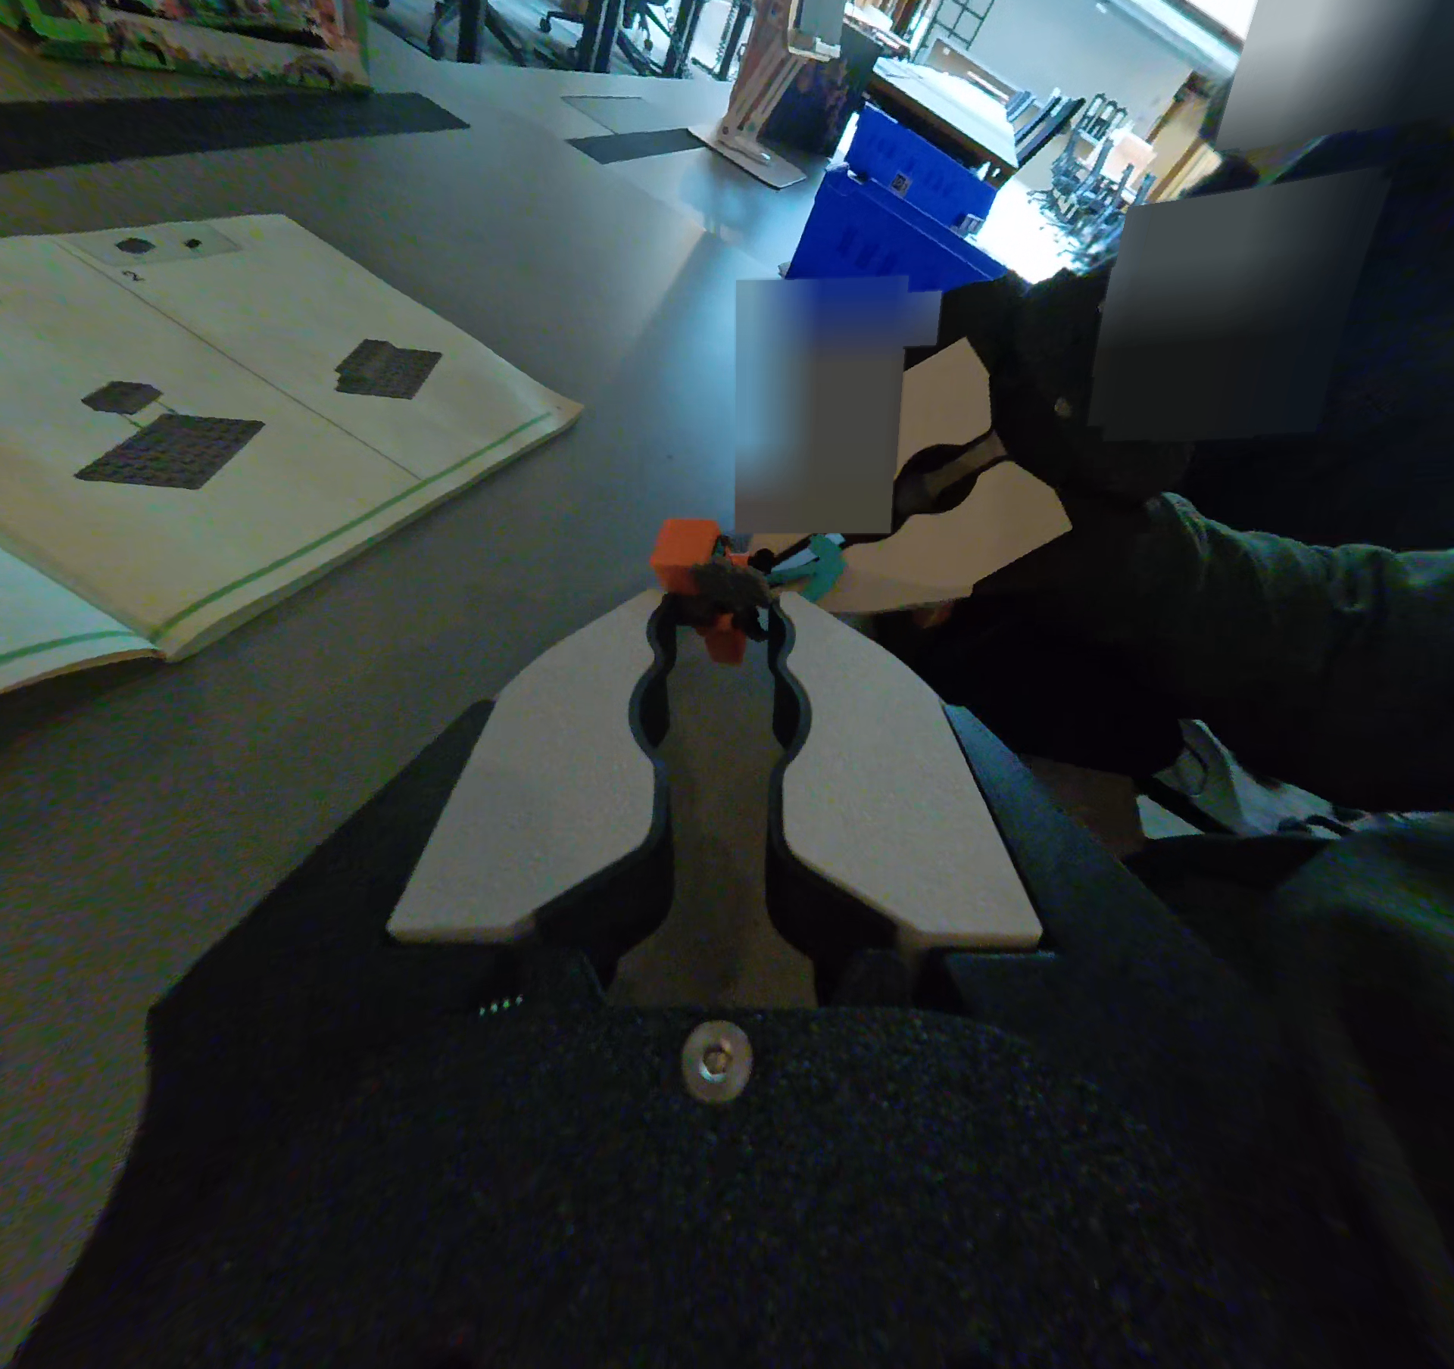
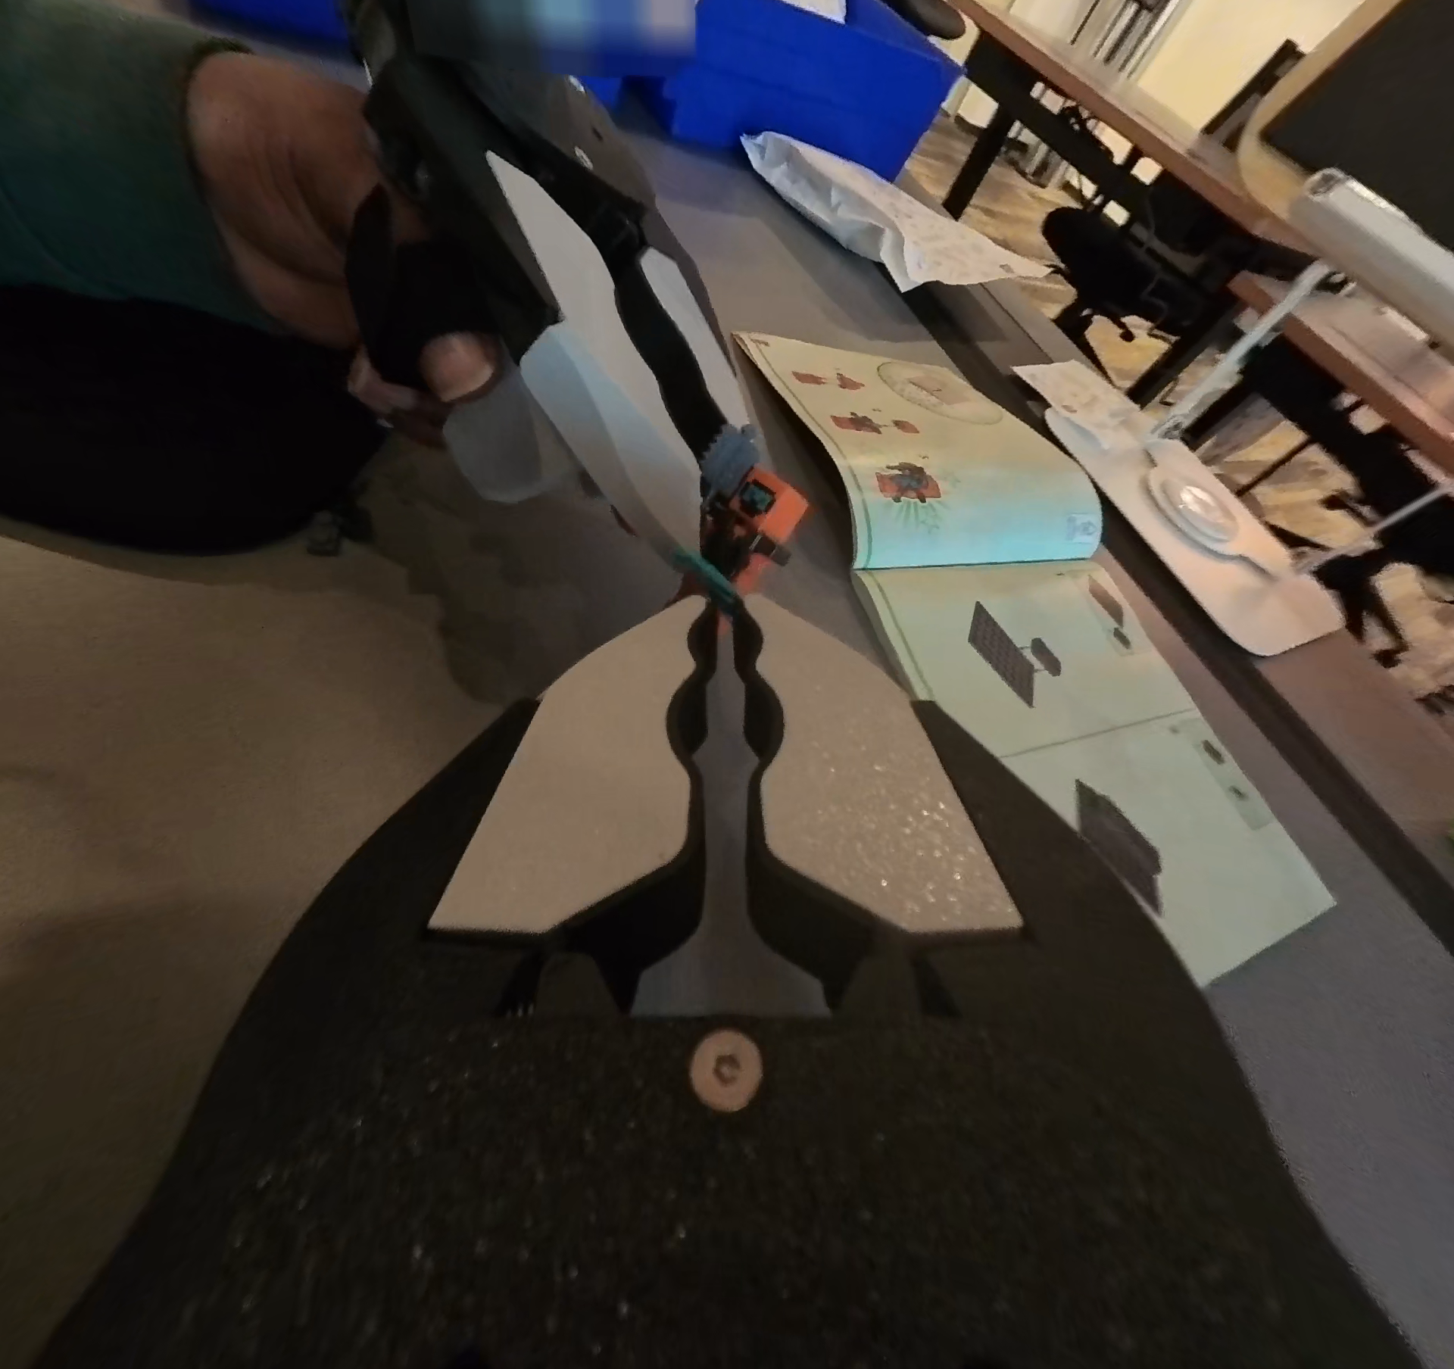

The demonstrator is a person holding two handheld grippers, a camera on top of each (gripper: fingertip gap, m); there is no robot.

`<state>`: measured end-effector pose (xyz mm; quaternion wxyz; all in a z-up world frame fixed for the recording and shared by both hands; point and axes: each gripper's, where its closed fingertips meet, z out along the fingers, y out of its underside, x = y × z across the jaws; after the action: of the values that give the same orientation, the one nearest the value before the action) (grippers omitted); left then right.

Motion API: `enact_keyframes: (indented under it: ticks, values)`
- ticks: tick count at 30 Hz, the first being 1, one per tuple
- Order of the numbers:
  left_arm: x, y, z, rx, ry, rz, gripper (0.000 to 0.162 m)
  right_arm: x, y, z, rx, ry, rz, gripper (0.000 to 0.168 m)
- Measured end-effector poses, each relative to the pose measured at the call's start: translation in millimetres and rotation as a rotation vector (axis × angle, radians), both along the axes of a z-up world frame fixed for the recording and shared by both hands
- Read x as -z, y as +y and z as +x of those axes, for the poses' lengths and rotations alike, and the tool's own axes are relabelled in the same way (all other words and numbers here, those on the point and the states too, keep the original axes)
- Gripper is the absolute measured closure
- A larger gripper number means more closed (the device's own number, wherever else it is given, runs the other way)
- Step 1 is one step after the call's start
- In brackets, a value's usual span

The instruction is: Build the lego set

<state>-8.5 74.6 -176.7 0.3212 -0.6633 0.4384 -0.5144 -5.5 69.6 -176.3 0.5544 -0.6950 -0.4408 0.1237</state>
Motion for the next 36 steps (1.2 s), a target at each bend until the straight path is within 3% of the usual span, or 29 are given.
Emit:
enact_keyframes:
  ticks: [12, 36]
  values:
    - [15, 1, 1, -0.018, 0.141, 0.283, 0.140, 3, -2, -4, -0.012, 0.279, -0.344, 0.167]
    - [20, 5, 1, -0.062, 0.171, 0.259, 0.140, 18, 5, -1, 0.107, 0.298, -0.494, 0.166]
